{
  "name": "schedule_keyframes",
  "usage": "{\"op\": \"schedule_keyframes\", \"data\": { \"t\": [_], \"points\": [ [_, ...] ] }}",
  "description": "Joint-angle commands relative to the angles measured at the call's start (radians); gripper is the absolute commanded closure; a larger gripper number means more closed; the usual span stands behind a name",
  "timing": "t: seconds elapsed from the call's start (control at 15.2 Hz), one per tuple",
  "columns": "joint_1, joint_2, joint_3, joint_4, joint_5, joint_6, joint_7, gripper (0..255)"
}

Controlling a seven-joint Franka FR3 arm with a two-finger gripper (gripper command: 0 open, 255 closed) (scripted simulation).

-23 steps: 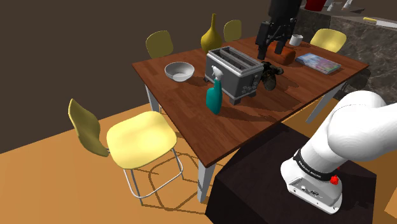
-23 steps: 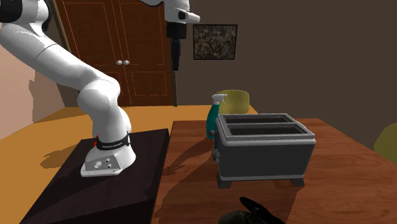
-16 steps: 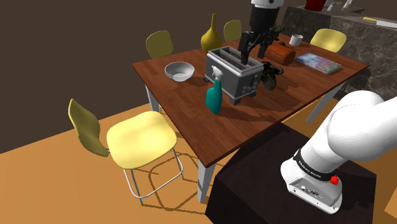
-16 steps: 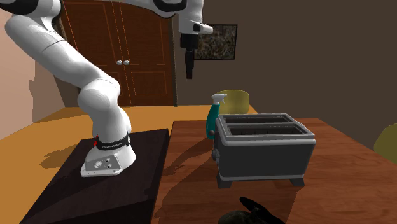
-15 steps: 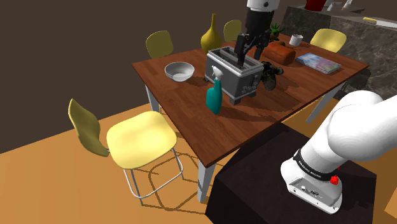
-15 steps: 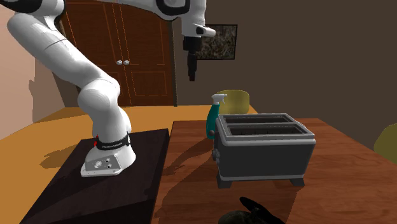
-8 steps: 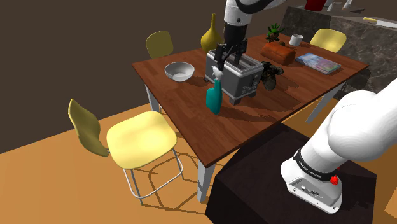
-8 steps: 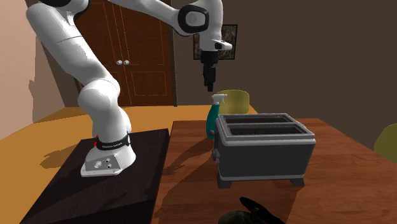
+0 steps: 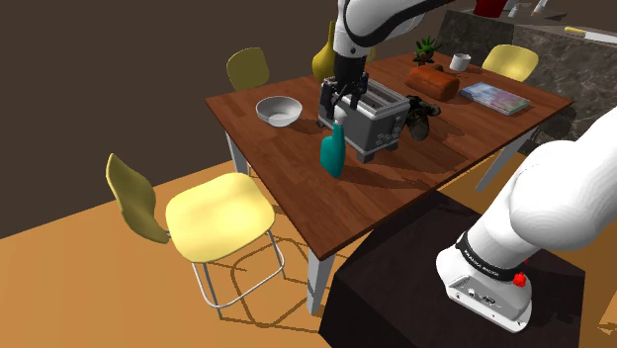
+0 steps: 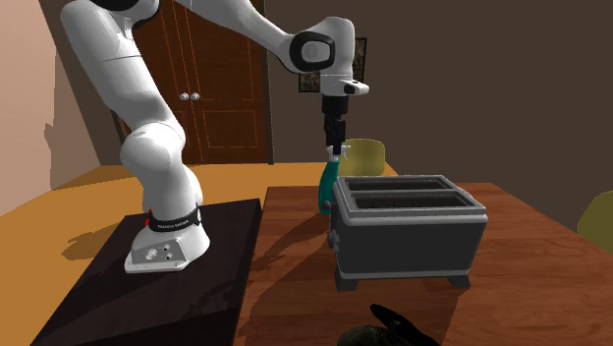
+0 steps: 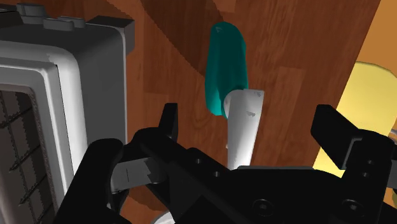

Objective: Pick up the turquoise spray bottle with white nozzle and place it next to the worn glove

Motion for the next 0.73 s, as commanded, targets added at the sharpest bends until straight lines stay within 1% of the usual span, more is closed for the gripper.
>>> {"op": "schedule_keyframes", "data": {
  "t": [0.0,0.13,0.59,0.66],
  "points": [
    [0.0,0.012,0.0,-0.019,0.0,0.031,0.0,0],
    [0.0,0.021,-0.001,-0.032,0.001,0.053,-0.001,0],
    [0.0,0.021,-0.001,-0.032,0.001,0.053,-0.001,0],
    [0.0,0.021,-0.001,-0.032,0.001,0.053,-0.001,255]
  ]
}}
